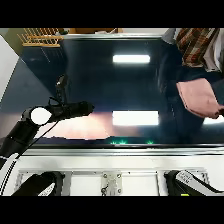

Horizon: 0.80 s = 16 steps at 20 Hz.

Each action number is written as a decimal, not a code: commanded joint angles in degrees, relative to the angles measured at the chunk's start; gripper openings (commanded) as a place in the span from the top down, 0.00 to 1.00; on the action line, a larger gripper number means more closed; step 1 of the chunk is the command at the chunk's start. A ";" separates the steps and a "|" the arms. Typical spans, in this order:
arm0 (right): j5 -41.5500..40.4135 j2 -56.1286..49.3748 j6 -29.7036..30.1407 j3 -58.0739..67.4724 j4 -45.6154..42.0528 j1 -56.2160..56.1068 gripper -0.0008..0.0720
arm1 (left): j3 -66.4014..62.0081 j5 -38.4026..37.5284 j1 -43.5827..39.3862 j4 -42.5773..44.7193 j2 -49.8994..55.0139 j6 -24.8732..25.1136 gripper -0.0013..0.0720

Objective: Fold the clothes and pants, and hang the long-sleeved shirts on hangers.

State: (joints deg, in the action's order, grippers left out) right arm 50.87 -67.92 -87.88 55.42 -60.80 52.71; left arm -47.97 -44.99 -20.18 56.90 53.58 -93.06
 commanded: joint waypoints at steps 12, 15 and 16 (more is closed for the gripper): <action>4.79 13.64 -10.88 -10.19 -25.64 2.80 0.16 | -0.04 0.00 -0.04 0.04 -0.04 -0.39 0.97; 1.81 17.00 -4.92 -4.74 -12.50 -2.69 0.16 | -0.04 -0.04 -0.04 0.02 -0.04 -0.39 0.97; 0.66 18.84 -0.87 -4.63 -5.84 -6.86 0.16 | -0.04 -0.02 -0.04 0.02 -0.04 -0.39 0.97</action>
State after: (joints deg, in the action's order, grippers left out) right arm 53.76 -52.31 -96.33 47.77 -78.54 51.70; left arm -47.97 -45.01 -20.18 56.95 53.58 -93.51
